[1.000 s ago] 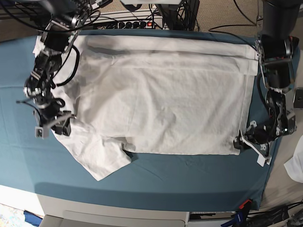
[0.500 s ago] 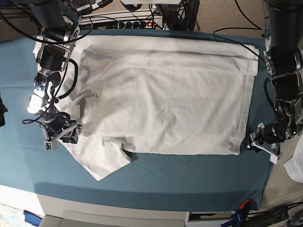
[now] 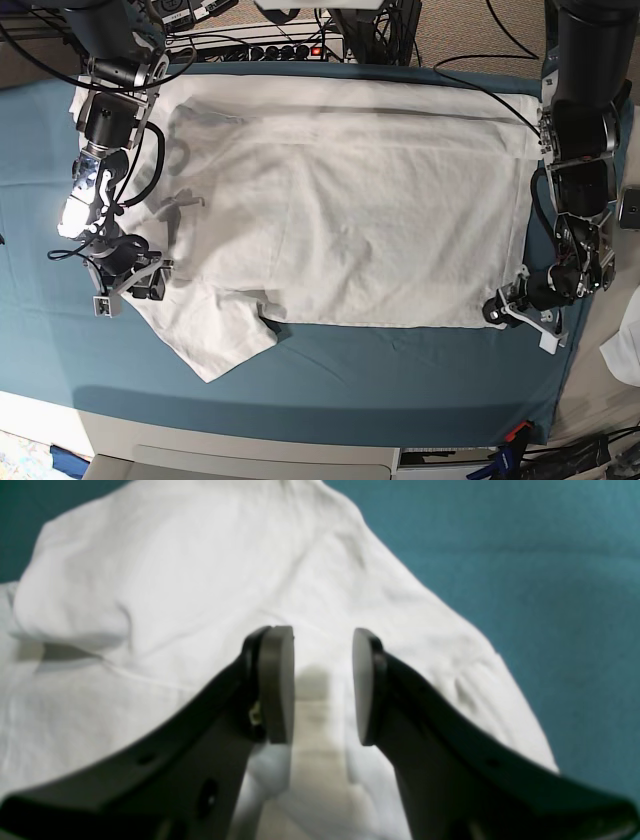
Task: Fold the T-shirt properly
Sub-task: 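Reach both grippers down to the shirt's hem corners, then grasp the hem corners with both grippers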
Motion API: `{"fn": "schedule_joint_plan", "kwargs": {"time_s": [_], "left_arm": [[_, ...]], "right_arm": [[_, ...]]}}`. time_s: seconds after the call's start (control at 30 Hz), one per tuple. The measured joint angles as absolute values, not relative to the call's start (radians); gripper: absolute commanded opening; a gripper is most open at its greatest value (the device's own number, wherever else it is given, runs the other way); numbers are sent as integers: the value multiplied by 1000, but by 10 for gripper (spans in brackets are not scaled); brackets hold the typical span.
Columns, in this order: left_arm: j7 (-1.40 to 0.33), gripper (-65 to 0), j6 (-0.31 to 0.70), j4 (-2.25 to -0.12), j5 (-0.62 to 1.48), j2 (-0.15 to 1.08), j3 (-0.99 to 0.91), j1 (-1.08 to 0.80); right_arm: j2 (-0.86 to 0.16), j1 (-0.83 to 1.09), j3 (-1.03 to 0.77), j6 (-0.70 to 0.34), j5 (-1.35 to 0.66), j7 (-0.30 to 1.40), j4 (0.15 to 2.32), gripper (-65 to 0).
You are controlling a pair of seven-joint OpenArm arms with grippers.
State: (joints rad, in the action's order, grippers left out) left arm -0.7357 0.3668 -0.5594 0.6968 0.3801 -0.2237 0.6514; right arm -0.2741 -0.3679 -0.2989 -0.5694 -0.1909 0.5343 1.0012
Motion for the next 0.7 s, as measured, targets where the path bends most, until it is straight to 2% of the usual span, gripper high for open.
{"fn": "schedule_joint_plan", "kwargs": {"time_s": [0.03, 0.07, 0.13, 0.2, 0.3, 0.37, 0.57, 0.7], "left_arm": [[-739, -605, 366, -559, 690, 382, -224, 651], [-741, -650, 366, -558, 691, 384, -224, 649], [-746, -650, 366, -558, 692, 385, -224, 646], [-747, -650, 366, -558, 692, 385, -224, 646], [-747, -650, 378, -558, 694, 385, -224, 646], [-760, -650, 405, -558, 708, 387, -224, 645], [-778, -650, 413, -558, 750, 388, -224, 645], [-801, -650, 442, -558, 767, 388, -224, 646]], "right_arm": [[-275, -366, -299, -569, -190, 535, 1001, -448], [-278, -366, -299, -569, -179, 536, 1001, -442], [-280, -368, -299, -567, -125, 538, 1001, -360], [-282, -368, -299, -518, -92, 538, 1001, -285], [-285, -368, -299, -391, -76, 539, 1001, -281], [-297, -368, -299, -364, -78, 549, 1001, -281], [-338, -373, -299, -358, -79, 557, 981, -281], [-364, -379, -302, -333, -80, 492, 895, -281]]}}
